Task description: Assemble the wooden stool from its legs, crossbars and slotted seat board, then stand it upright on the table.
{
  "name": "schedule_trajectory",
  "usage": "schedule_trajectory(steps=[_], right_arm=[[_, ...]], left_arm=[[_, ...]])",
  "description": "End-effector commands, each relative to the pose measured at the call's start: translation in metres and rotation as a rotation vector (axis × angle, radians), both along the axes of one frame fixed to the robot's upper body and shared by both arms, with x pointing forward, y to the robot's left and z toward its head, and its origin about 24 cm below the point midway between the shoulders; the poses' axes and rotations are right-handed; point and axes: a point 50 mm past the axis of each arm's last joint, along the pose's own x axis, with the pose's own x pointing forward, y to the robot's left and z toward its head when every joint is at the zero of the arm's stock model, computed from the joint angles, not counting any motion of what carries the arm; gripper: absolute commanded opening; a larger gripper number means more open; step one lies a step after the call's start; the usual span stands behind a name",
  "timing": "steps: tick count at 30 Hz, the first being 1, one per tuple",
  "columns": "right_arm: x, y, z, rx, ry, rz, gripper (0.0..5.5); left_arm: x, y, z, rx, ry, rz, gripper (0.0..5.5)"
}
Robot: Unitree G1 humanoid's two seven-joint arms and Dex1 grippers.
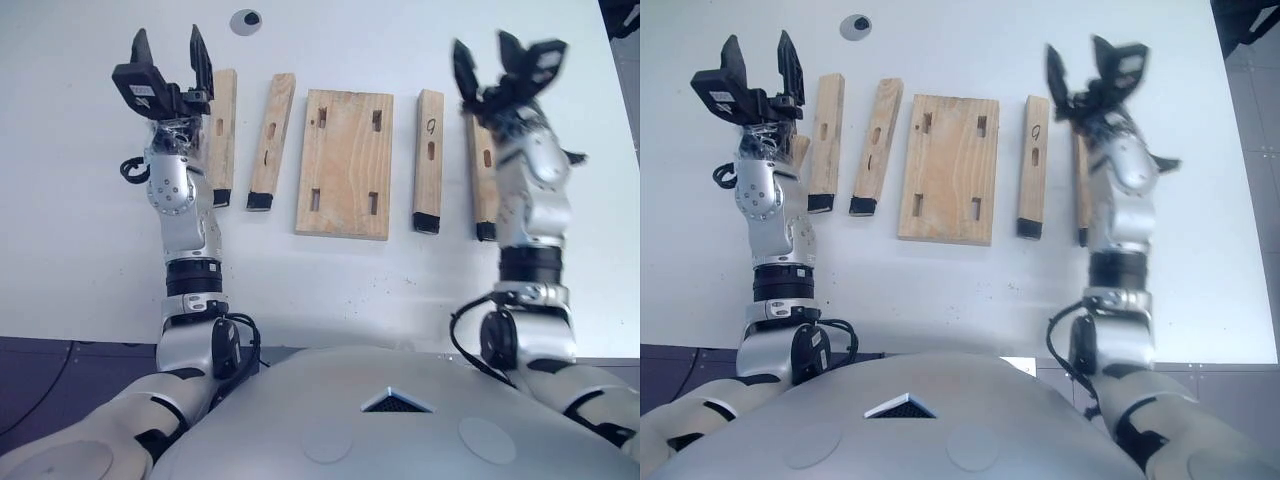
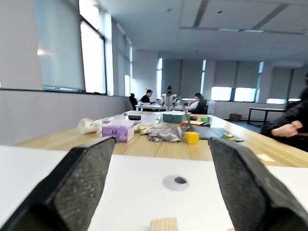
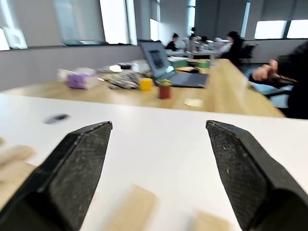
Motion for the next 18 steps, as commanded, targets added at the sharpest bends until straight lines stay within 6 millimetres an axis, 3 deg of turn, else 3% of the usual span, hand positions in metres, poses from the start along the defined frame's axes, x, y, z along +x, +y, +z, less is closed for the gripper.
schedule_trajectory(steps=[1,7,18], right_arm=[[-0.021,-0.018,-0.001,-0.016,0.029,-0.027,3.58],[-0.059,-0.032,-0.020,-0.022,0.210,-0.088,3.58],[-0.082,-0.054,-0.037,-0.018,0.406,-0.202,3.58]], left_arm=[[-0.004,0.010,0.003,-0.017,-0.007,0.047,3.54],[-0.017,0.010,-0.004,-0.038,0.010,0.086,3.54],[-0.026,0.016,-0.004,-0.047,0.022,0.123,3.54]])
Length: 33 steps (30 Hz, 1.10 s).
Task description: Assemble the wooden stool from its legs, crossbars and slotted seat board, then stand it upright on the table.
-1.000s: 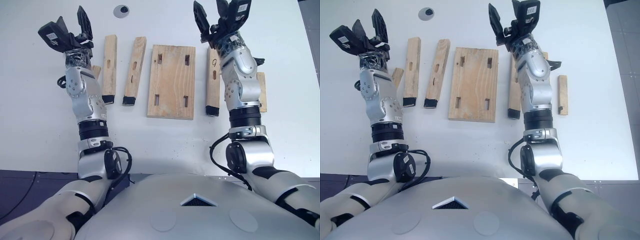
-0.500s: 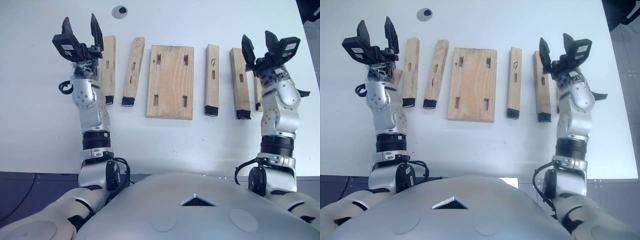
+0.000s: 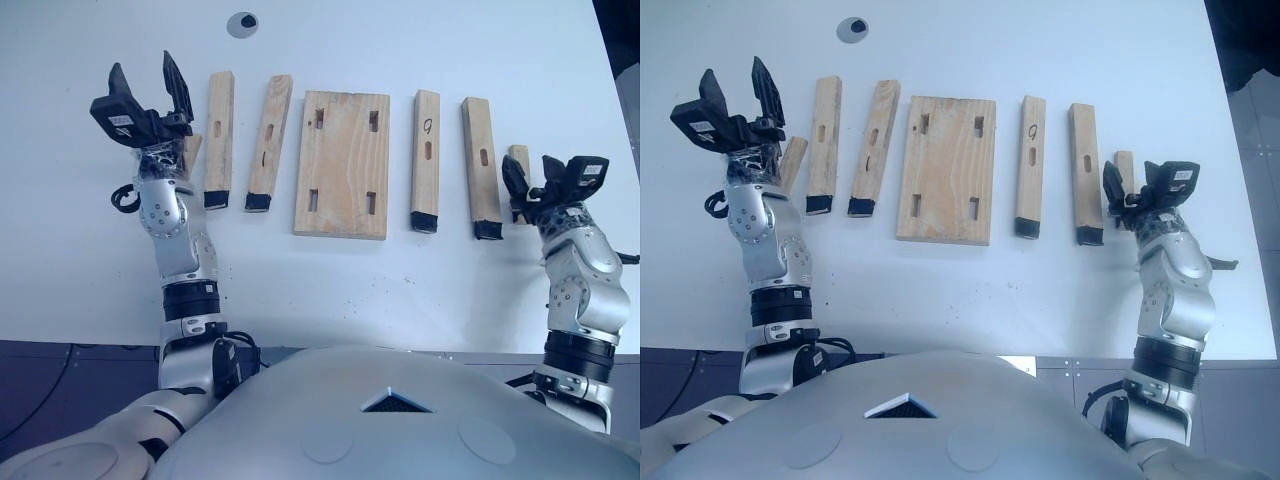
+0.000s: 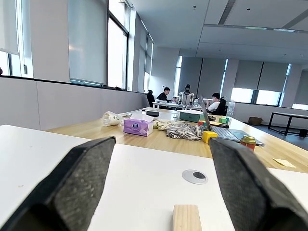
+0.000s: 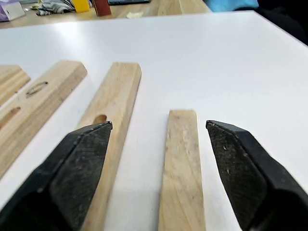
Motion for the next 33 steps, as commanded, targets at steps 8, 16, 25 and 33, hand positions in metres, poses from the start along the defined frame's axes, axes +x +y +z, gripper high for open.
schedule_trajectory(steps=[8,16,25,33], right_arm=[[-0.013,-0.010,-0.014,-0.075,0.158,-0.047,3.14],[-0.014,-0.012,-0.028,-0.053,0.222,-0.039,1.57],[0.040,-0.010,0.012,-0.025,-0.032,0.020,1.29],[0.154,0.088,0.134,0.008,-0.543,0.463,1.29]], left_arm=[[-0.002,0.004,-0.002,-0.027,0.019,0.022,3.51],[0.000,0.003,-0.003,-0.038,0.021,0.023,3.51],[0.017,-0.010,0.010,-0.090,0.001,-0.068,3.51],[0.072,-0.077,0.089,-0.254,-0.103,-0.604,3.51]])
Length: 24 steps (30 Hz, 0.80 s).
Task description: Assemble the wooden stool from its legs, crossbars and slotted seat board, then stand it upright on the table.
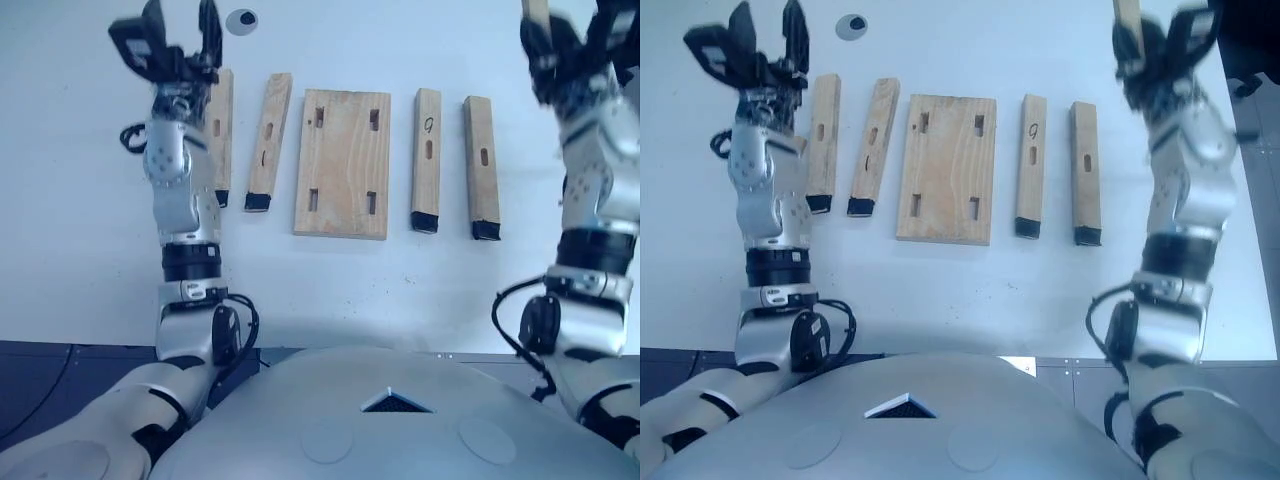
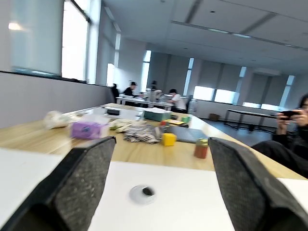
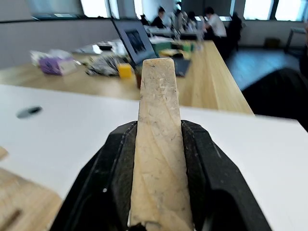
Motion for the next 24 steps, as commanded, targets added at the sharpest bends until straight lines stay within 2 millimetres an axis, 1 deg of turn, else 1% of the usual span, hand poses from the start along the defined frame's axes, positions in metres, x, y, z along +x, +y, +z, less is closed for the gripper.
schedule_trajectory(steps=[1,3,4,5,7,9,11,14,16,20,24], right_arm=[[0.022,0.043,0.032,0.040,-0.101,0.164,1.29],[0.022,0.058,0.056,0.021,-0.156,0.257,1.29],[0.020,0.067,0.062,0.006,-0.182,0.312,1.29],[0.016,0.072,0.064,-0.013,-0.200,0.347,1.29],[0.005,0.083,0.057,-0.017,-0.202,0.422,1.29],[-0.006,0.097,0.052,-0.001,-0.204,0.519,1.29],[-0.013,0.107,0.050,0.000,-0.203,0.584,1.29],[-0.018,0.115,0.048,-0.005,-0.197,0.637,1.29],[-0.020,0.118,0.048,0.002,-0.199,0.650,1.29],[-0.023,0.122,0.047,0.017,-0.198,0.657,1.29],[-0.027,0.125,0.044,0.022,-0.192,0.667,1.29]], left_arm=[[0.015,-0.042,0.047,-0.175,-0.070,-0.316,3.51],[0.012,-0.054,0.056,-0.217,-0.042,-0.412,3.51],[0.009,-0.057,0.060,-0.241,-0.030,-0.450,3.51],[0.006,-0.062,0.064,-0.270,-0.015,-0.500,3.51],[0.002,-0.069,0.069,-0.321,0.014,-0.573,3.51],[-0.001,-0.071,0.069,-0.373,0.063,-0.609,3.51],[-0.003,-0.073,0.067,-0.408,0.094,-0.623,3.51],[-0.006,-0.077,0.073,-0.532,0.113,-0.676,3.51],[-0.007,-0.076,0.077,-0.589,0.119,-0.689,3.51],[-0.010,-0.076,0.077,-0.654,0.152,-0.722,2.89],[-0.015,-0.079,0.077,-0.668,0.174,-0.741,2.23]])
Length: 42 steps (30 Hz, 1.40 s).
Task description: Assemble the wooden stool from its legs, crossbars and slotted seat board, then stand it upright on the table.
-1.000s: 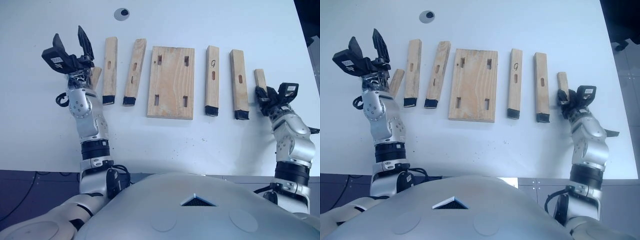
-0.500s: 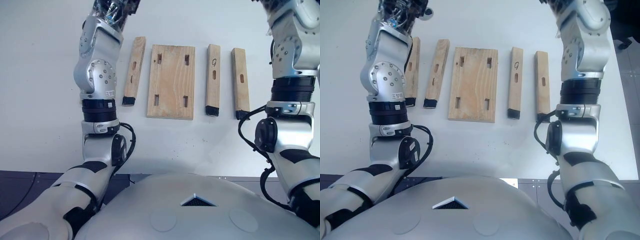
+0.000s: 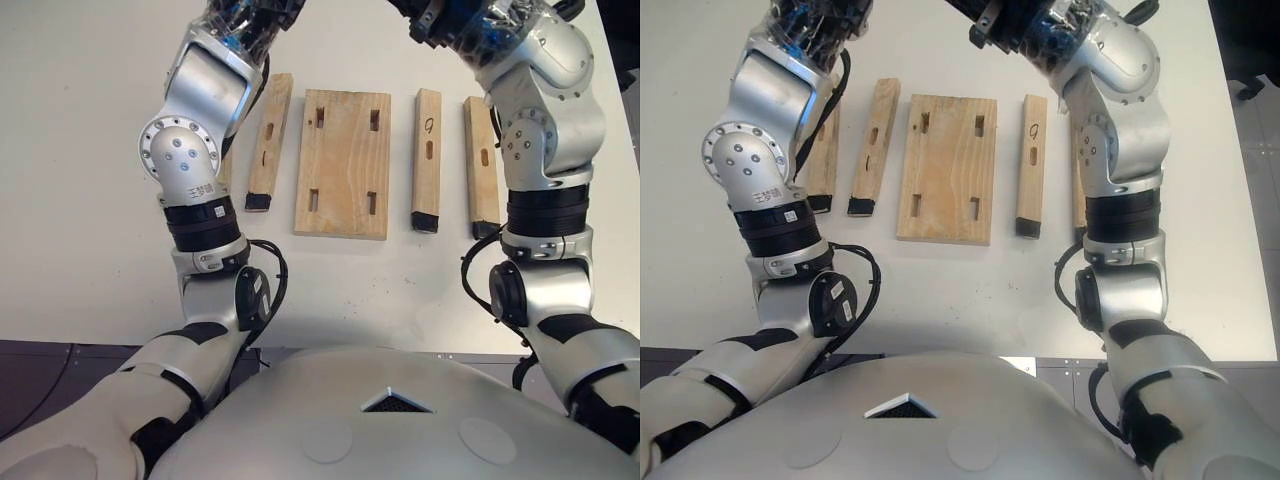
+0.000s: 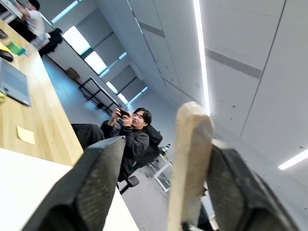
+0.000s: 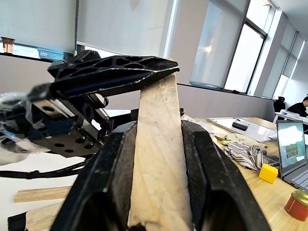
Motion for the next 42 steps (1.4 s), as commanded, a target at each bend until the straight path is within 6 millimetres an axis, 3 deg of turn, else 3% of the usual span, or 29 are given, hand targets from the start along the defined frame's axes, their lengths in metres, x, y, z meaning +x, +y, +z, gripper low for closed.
schedule_trajectory(steps=[1,12,20,22,23,27,32,35,42], right_arm=[[-0.005,0.007,-0.001,0.021,0.010,0.030,1.29],[-0.003,0.007,-0.006,0.005,0.016,-0.003,1.29],[-0.006,0.003,-0.022,0.018,0.085,-0.022,1.29],[-0.006,0.001,-0.034,-0.036,0.101,-0.028,1.86],[-0.006,0.000,-0.040,-0.056,0.113,-0.038,2.04],[-0.006,-0.016,-0.058,-0.095,0.174,-0.121,2.88],[-0.011,-0.037,-0.079,-0.116,0.232,-0.256,2.96],[-0.010,-0.039,-0.082,-0.118,0.241,-0.277,2.96],[-0.007,-0.039,-0.081,-0.117,0.231,-0.289,2.96]], left_arm=[[-0.003,-0.001,0.001,0.005,0.021,-0.006,2.13],[-0.003,0.002,0.002,0.001,0.041,0.013,0.57],[-0.002,0.004,-0.006,0.066,0.037,0.041,0.52],[0.002,0.009,-0.012,0.122,0.024,0.123,0.38],[0.003,0.015,-0.019,0.162,0.027,0.179,0.37],[-0.006,0.074,-0.061,0.366,0.077,0.471,0.37],[-0.029,0.126,-0.091,0.615,0.054,0.719,0.37],[-0.034,0.138,-0.109,0.692,0.075,0.765,0.37],[-0.032,0.141,-0.135,0.731,0.111,0.770,0.37]])
